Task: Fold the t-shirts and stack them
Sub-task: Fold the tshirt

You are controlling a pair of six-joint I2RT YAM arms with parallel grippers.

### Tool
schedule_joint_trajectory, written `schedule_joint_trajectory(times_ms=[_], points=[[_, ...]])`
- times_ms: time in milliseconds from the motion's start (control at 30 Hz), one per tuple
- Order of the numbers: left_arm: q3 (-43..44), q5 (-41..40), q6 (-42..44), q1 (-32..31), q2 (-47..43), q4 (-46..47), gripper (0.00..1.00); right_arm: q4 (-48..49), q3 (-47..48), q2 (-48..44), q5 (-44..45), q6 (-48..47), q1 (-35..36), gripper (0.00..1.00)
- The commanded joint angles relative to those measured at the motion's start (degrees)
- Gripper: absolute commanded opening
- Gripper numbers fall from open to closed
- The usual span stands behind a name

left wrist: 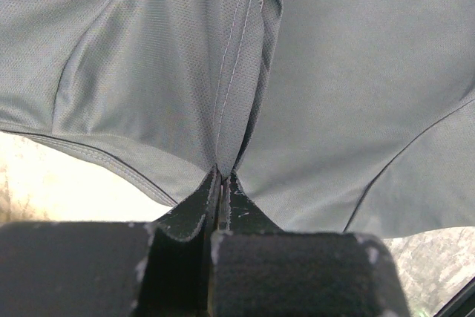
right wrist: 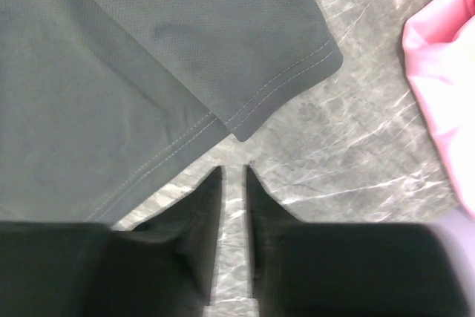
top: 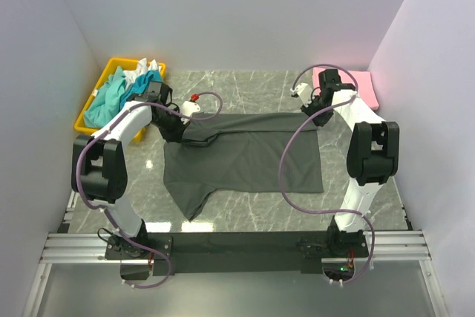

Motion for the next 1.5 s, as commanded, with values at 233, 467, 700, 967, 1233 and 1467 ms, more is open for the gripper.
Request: schedule_joint_trajectory(times_ms=[233,467,700,967,1233,1467], points=[[3.16,2.16,0.32,0.24,1.90,0.09,0.01,4.64,-1.54,1.24,2.60,-1.09,2.04,0.40],[2.89,2.25,-0.12,0.24,2.86,0.61,0.01,6.31,-1.80,4.23,4.01,-1.79,2.75,0.33],[3.51,2.07,-0.12,0.24,3.83,0.62,0.01,5.96,-1.89,6.08,4.10,-2.15,2.83,0.35],[3.68,2.07,-0.21,0.24,4.18,0.88,0.01,7.54,-1.98,7.05,5.59,-2.23,2.83,0.20],[6.05,3.39,-1.09,0.60,3.83,-1.49,0.01,6.14,-1.01,4.50,4.98,-2.23,2.48,0.00],[6.67,3.22,-0.30,2.09,1.72,-3.69,0.01,2.09,0.22,0.63,2.25,-2.14,1.96,0.00]])
